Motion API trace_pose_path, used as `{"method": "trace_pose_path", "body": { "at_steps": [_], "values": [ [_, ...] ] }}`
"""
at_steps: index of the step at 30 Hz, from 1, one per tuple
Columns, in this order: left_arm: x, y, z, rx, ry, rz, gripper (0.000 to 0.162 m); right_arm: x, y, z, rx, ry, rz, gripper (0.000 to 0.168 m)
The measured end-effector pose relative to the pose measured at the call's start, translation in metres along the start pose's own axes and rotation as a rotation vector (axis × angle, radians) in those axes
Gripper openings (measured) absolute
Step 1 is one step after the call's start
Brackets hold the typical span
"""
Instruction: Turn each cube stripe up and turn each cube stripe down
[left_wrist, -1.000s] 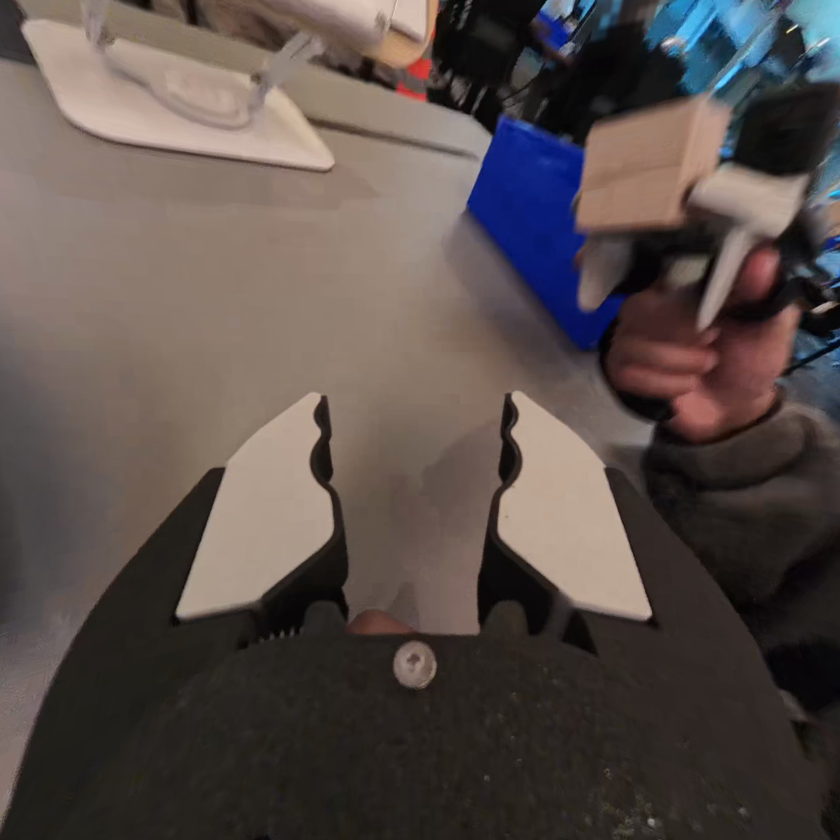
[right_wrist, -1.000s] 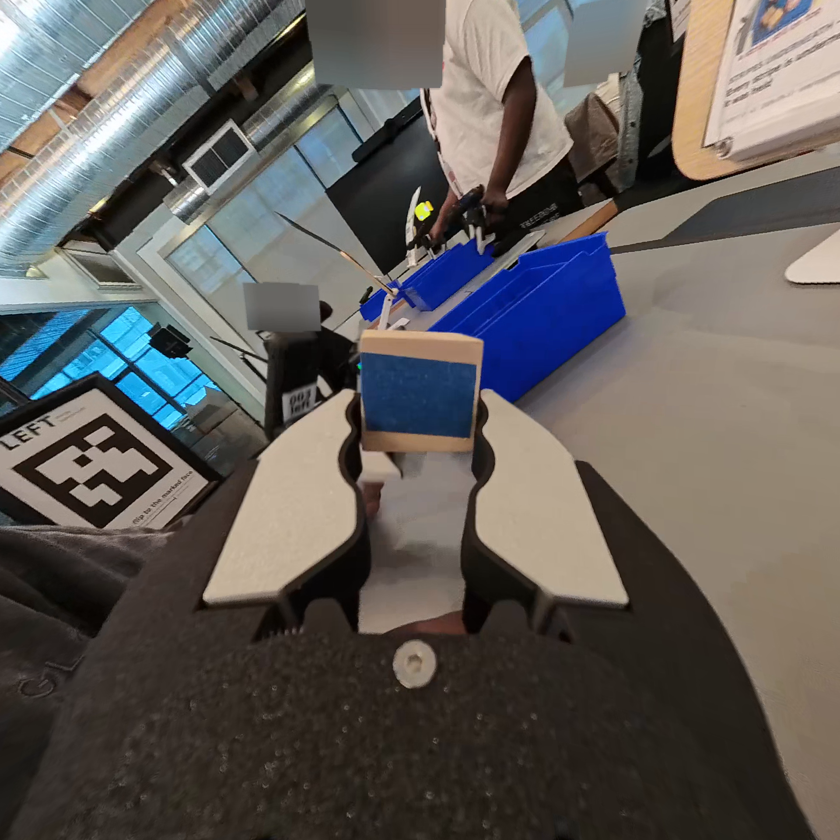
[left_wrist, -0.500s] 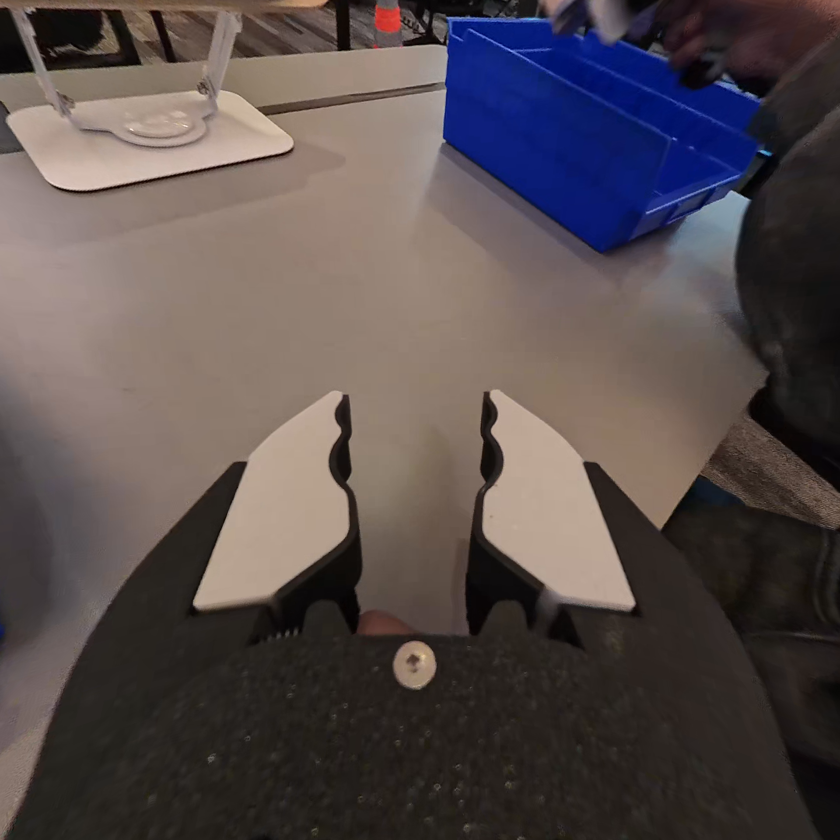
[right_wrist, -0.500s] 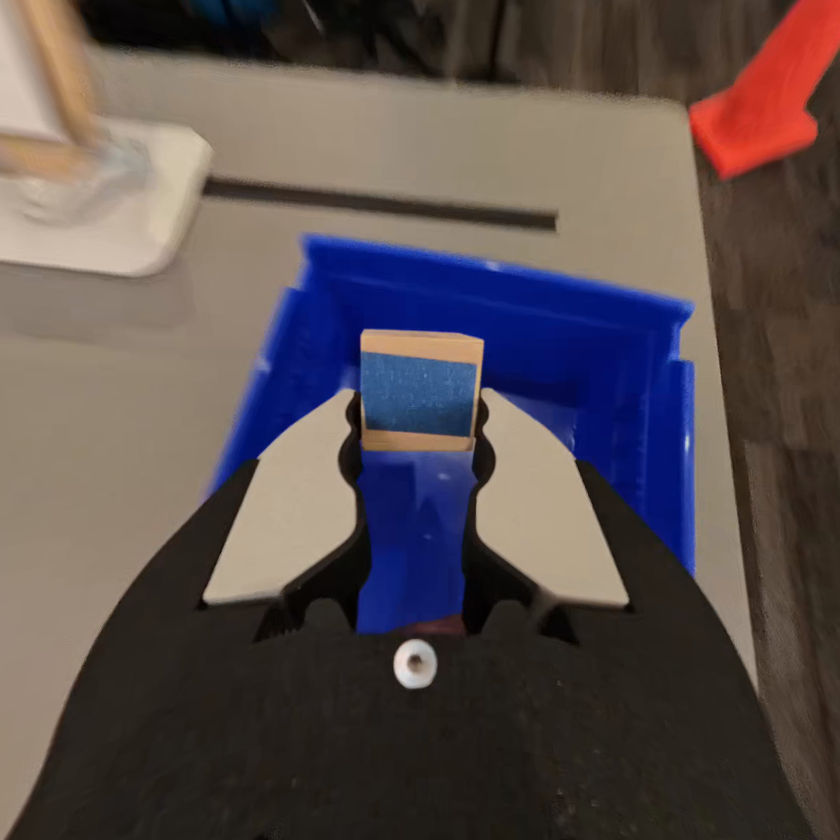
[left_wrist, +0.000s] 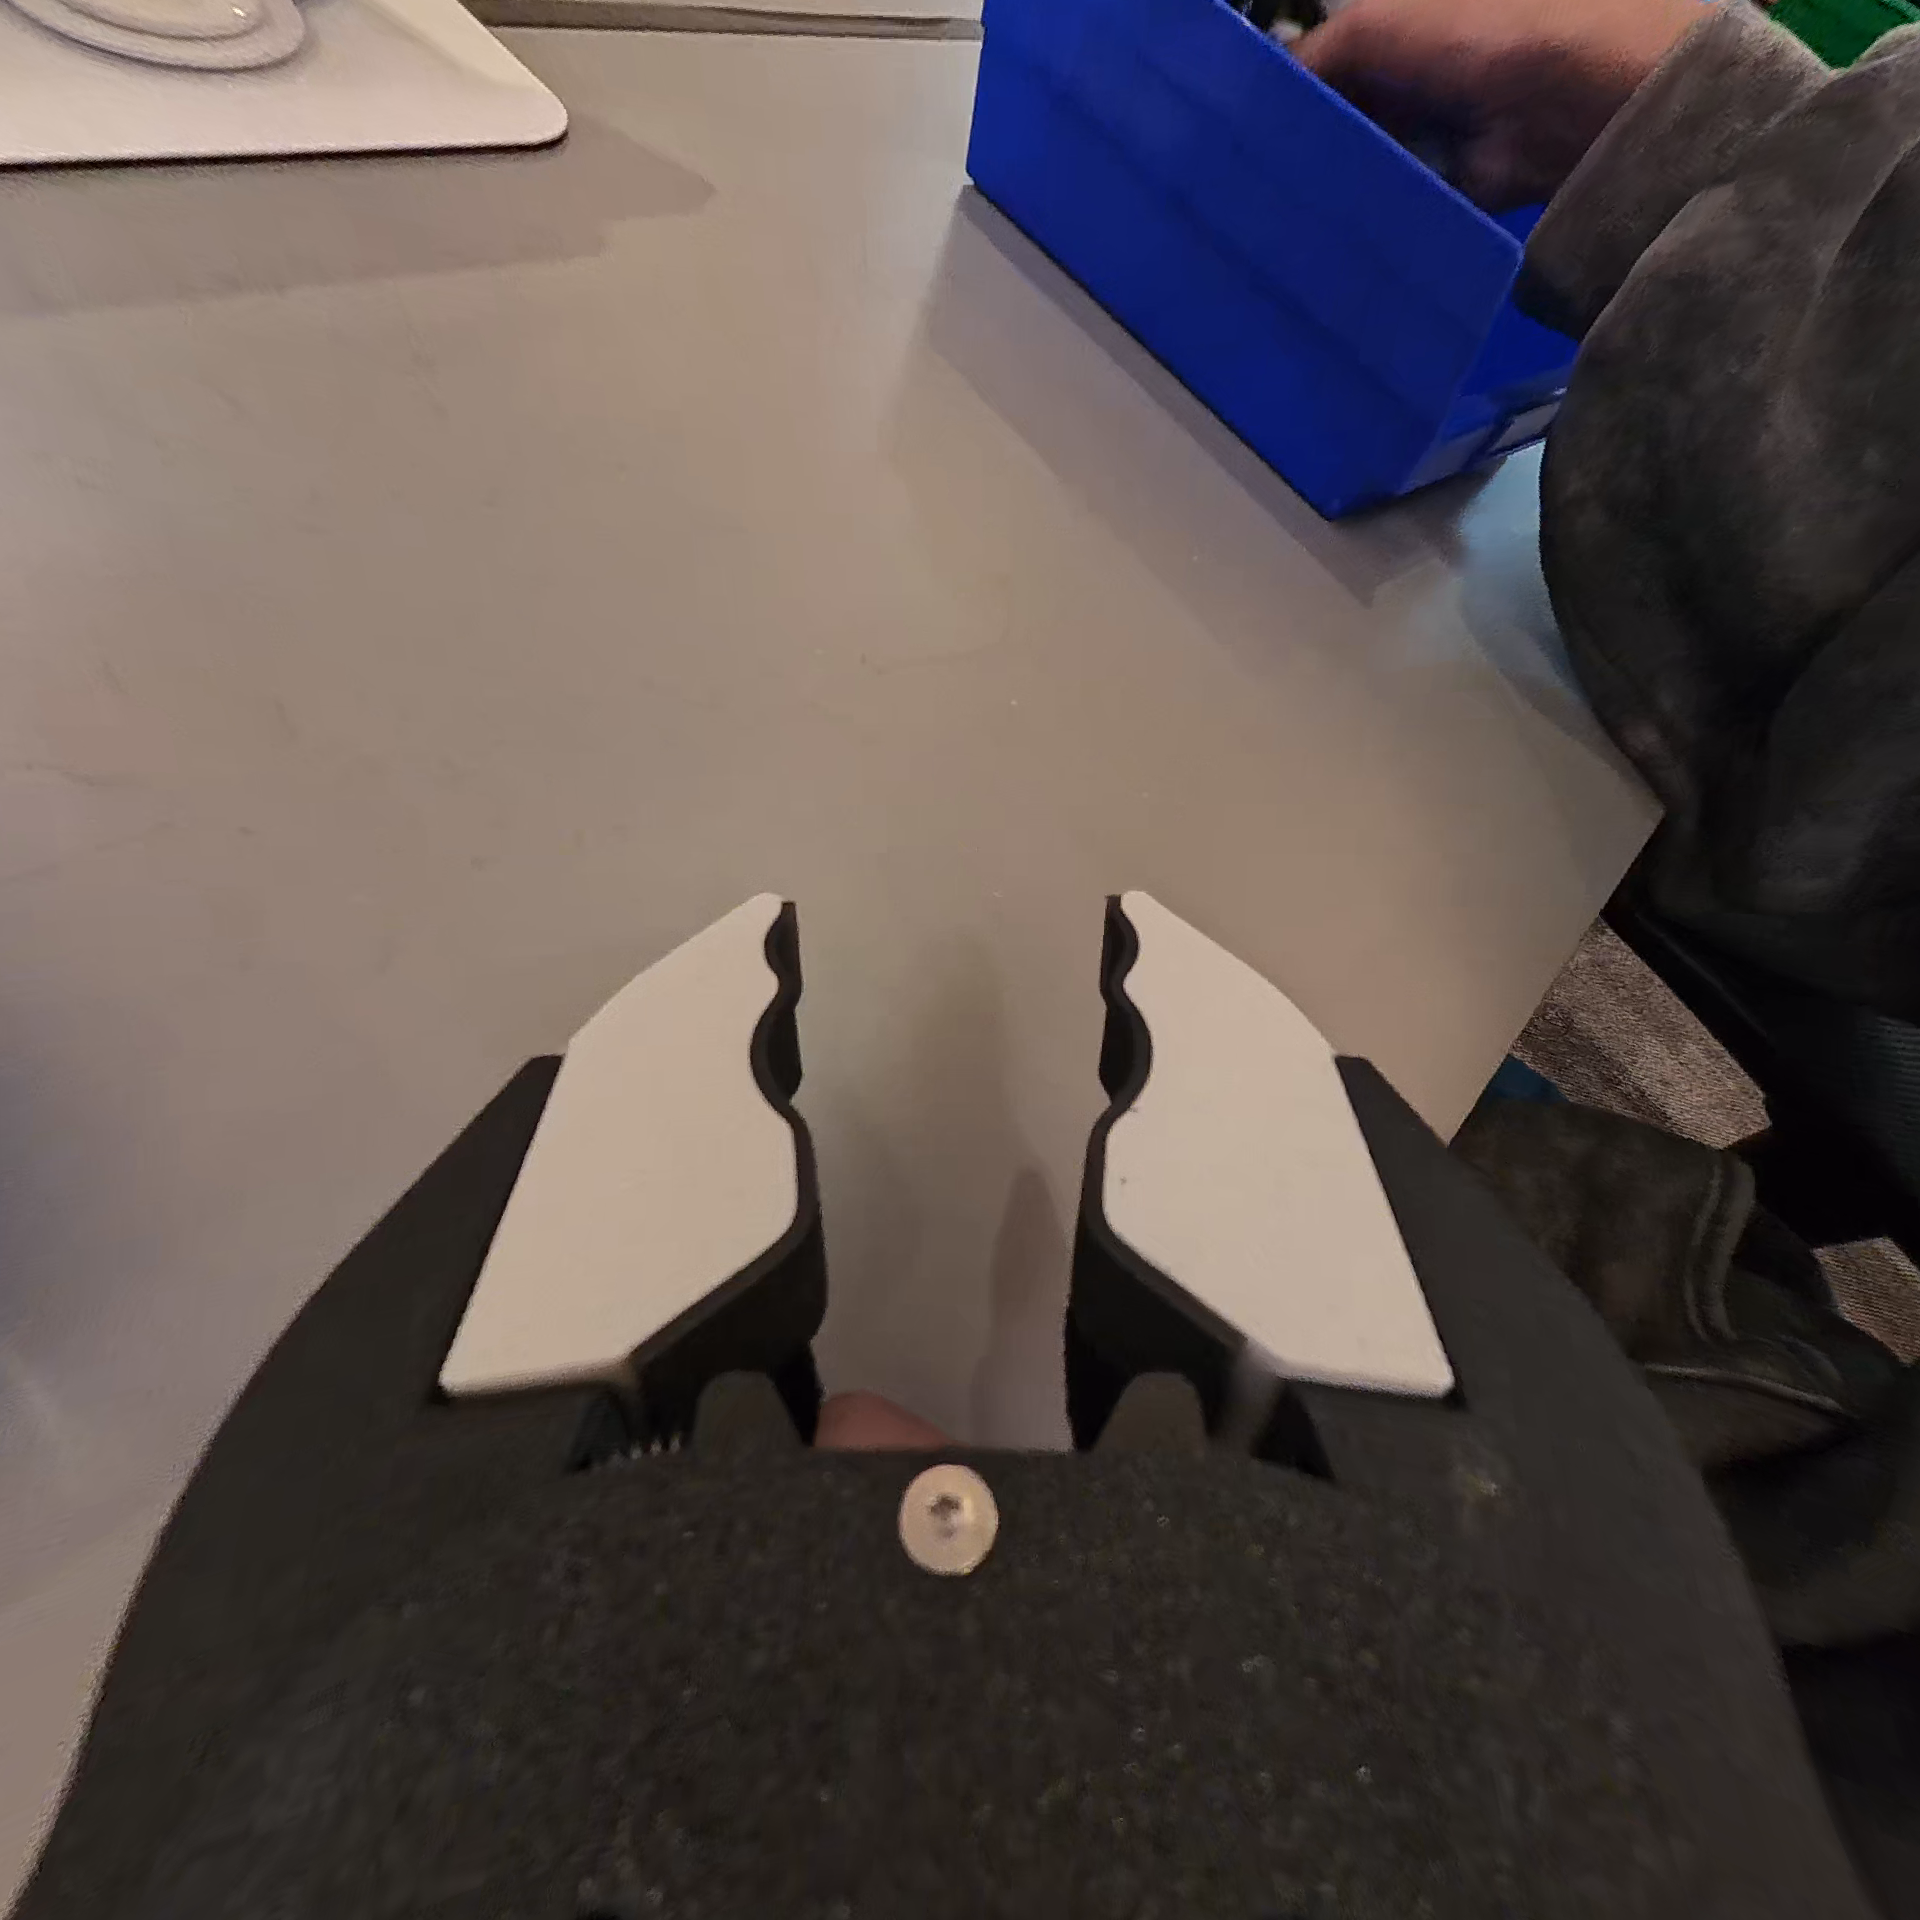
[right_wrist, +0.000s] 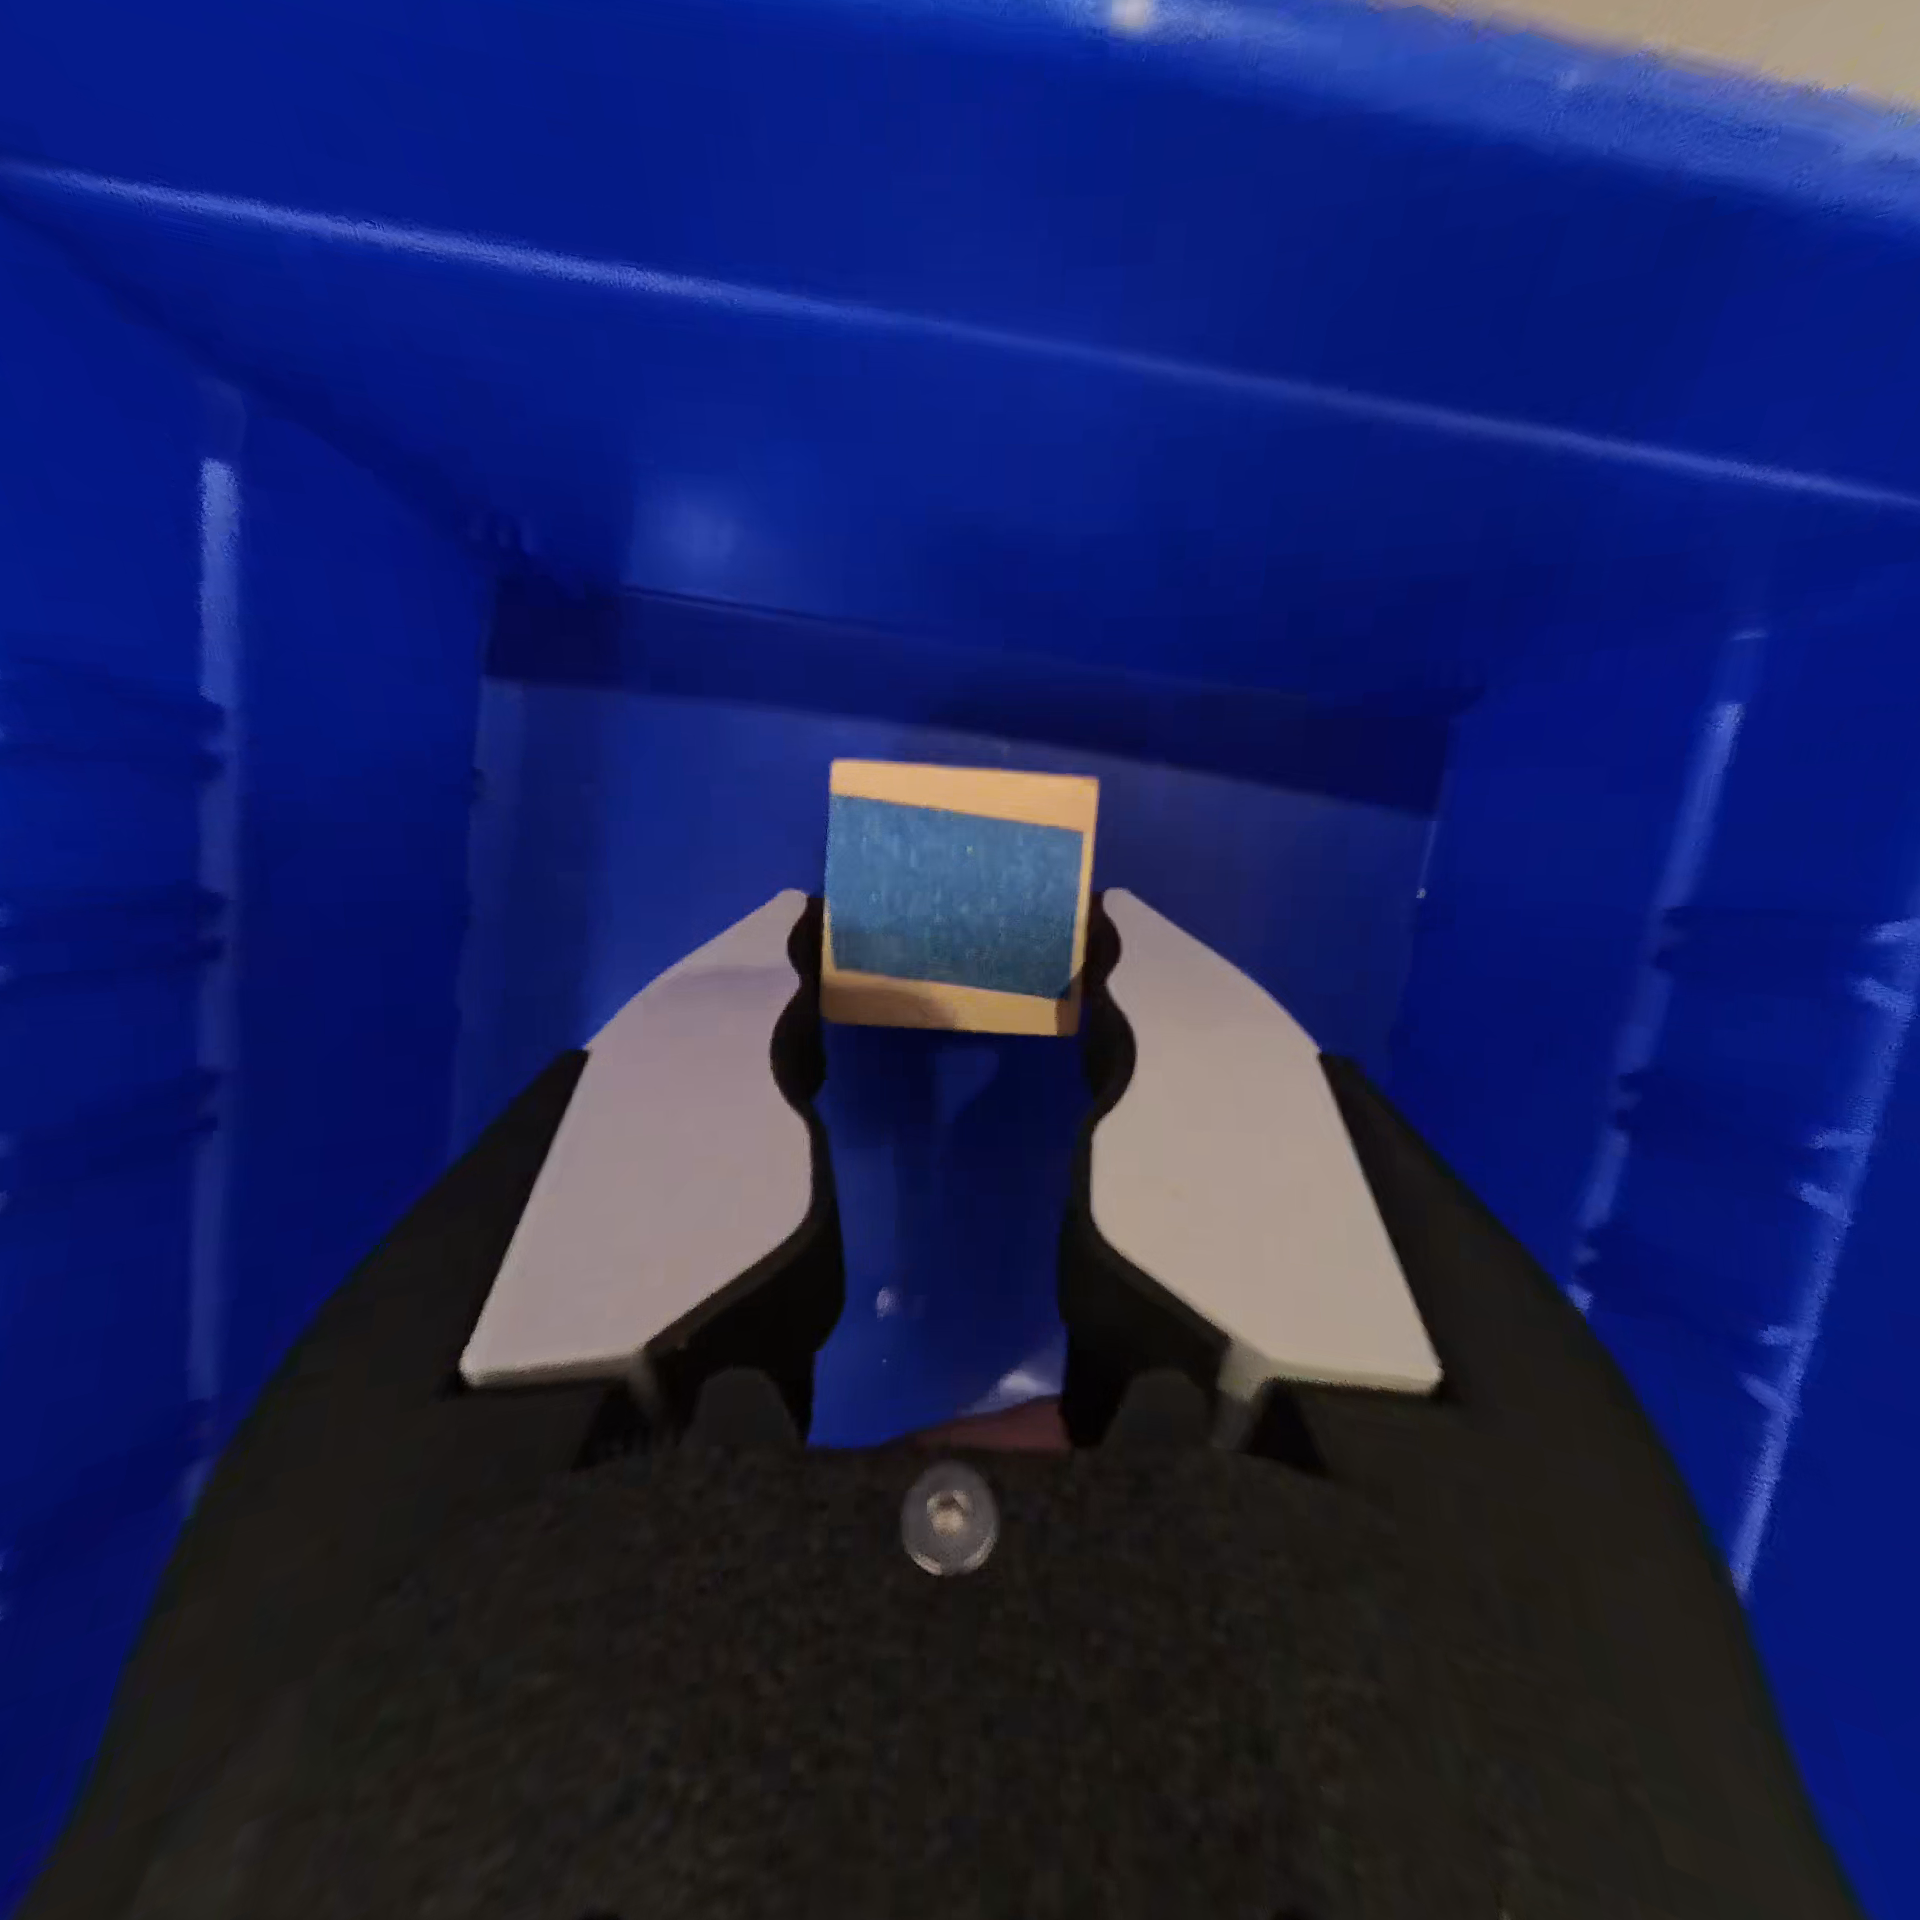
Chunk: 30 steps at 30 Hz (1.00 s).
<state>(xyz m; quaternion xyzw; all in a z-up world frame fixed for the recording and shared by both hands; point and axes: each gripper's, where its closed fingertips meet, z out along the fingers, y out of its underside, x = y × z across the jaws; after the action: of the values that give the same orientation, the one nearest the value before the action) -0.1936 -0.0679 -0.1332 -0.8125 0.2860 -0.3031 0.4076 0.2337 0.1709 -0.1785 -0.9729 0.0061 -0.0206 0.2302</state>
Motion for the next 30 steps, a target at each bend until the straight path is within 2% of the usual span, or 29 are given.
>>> {"method": "trace_pose_path", "body": {
  "at_steps": [2, 4, 7, 9, 12, 14, 17, 19, 21, 23, 25, 27, 30],
  "values": [
    [-0.002, 0.002, 0.001, -0.008, -0.009, 0.006, 0.055, 0.006, -0.011, -0.016, 0.074, 0.041, -0.008, 0.065],
    [-0.002, 0.002, 0.001, -0.010, -0.015, 0.014, 0.056, 0.001, -0.027, -0.053, 0.233, 0.030, -0.001, 0.065],
    [-0.002, 0.001, 0.000, -0.005, -0.026, 0.032, 0.056, -0.058, -0.038, -0.141, 0.594, -0.191, -0.036, 0.060],
    [-0.002, 0.001, 0.000, -0.010, -0.034, 0.054, 0.057, -0.130, -0.011, -0.195, 0.759, -0.468, -0.106, 0.060],
    [0.003, 0.003, 0.002, -0.022, -0.029, 0.095, 0.057, -0.237, 0.074, -0.238, 0.762, -0.874, -0.239, 0.058],
    [0.008, 0.005, 0.002, -0.028, -0.022, 0.134, 0.057, -0.289, 0.134, -0.242, 0.706, -1.085, -0.274, 0.055],
    [0.021, 0.000, -0.011, -0.040, 0.025, 0.201, 0.055, -0.330, 0.188, -0.223, 0.565, -1.178, -0.323, 0.051],
    [0.017, -0.014, -0.038, -0.028, 0.010, 0.260, 0.056, -0.336, 0.196, -0.217, 0.535, -1.158, -0.366, 0.051],
    [-0.010, -0.027, -0.075, -0.059, -0.059, 0.260, 0.057, -0.335, 0.193, -0.219, 0.531, -1.150, -0.372, 0.052],
    [-0.056, -0.039, -0.113, -0.121, -0.185, 0.200, 0.060, -0.335, 0.194, -0.224, 0.502, -1.176, -0.361, 0.053],
    [-0.114, -0.055, -0.146, -0.147, -0.371, 0.055, 0.055, -0.333, 0.195, -0.223, 0.503, -1.161, -0.366, 0.053],
    [-0.160, -0.057, -0.160, -0.203, -0.461, -0.118, 0.060, -0.332, 0.198, -0.219, 0.488, -1.135, -0.383, 0.053],
    [-0.200, -0.044, -0.149, -0.295, -0.490, -0.333, 0.061, -0.335, 0.202, -0.220, 0.464, -1.156, -0.377, 0.053]
  ]
}}
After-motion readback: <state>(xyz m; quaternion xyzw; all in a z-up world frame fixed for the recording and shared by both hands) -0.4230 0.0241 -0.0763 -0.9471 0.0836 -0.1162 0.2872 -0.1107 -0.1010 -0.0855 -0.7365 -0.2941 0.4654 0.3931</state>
